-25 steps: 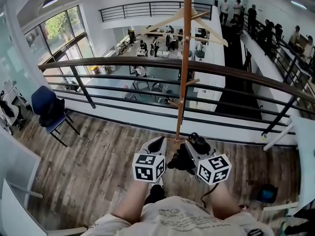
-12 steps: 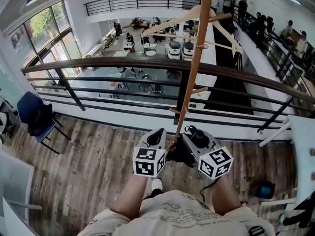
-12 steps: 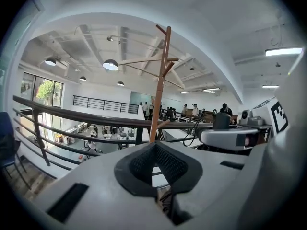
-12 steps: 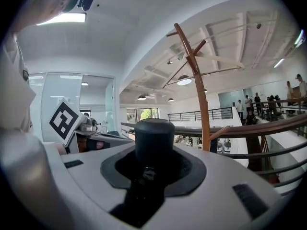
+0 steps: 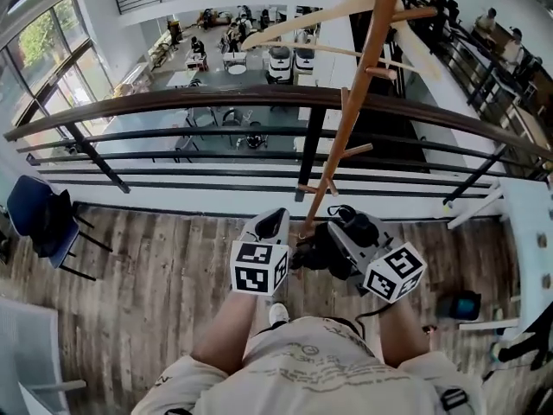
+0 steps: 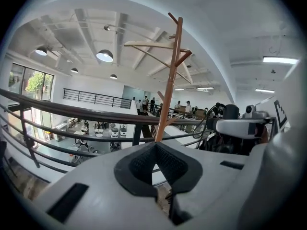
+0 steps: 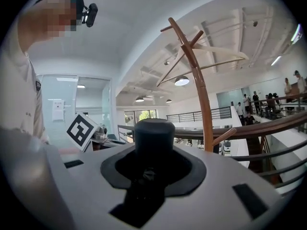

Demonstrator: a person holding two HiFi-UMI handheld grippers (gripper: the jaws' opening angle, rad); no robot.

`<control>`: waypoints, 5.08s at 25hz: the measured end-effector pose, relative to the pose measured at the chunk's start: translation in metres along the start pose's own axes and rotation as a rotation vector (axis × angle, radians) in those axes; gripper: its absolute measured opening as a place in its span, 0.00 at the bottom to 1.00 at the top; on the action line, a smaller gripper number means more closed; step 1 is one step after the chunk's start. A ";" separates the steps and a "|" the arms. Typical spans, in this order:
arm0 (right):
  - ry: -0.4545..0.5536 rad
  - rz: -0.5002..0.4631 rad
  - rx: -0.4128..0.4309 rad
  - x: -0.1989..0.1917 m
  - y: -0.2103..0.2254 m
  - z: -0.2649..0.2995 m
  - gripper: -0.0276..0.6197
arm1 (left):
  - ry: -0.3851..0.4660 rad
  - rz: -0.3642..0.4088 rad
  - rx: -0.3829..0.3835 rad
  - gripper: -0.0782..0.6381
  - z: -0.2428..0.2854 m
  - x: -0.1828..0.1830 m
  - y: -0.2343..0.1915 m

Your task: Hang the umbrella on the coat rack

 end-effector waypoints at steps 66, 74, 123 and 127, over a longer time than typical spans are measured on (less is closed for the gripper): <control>-0.290 0.254 -0.029 -0.153 0.217 0.033 0.24 | -0.193 0.109 0.156 0.12 0.114 -0.034 0.025; -0.321 0.188 0.069 -0.155 0.201 0.036 0.24 | -0.196 0.111 0.182 0.12 0.112 -0.035 0.024; -0.455 0.127 -0.175 -0.266 0.216 0.049 0.33 | -0.258 0.118 0.259 0.12 0.069 -0.051 0.021; -0.410 0.126 -0.175 -0.241 0.213 0.040 0.07 | -0.243 0.110 0.250 0.12 0.077 -0.050 0.021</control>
Point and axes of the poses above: the fingertips, and each gripper's own axes: z forward along the fingers, y to its right, x out of its top, the point moved 7 cm from there along -z, backward along the fingers, and after that the axes turned 14 degrees about y, right-handed, at the moved point
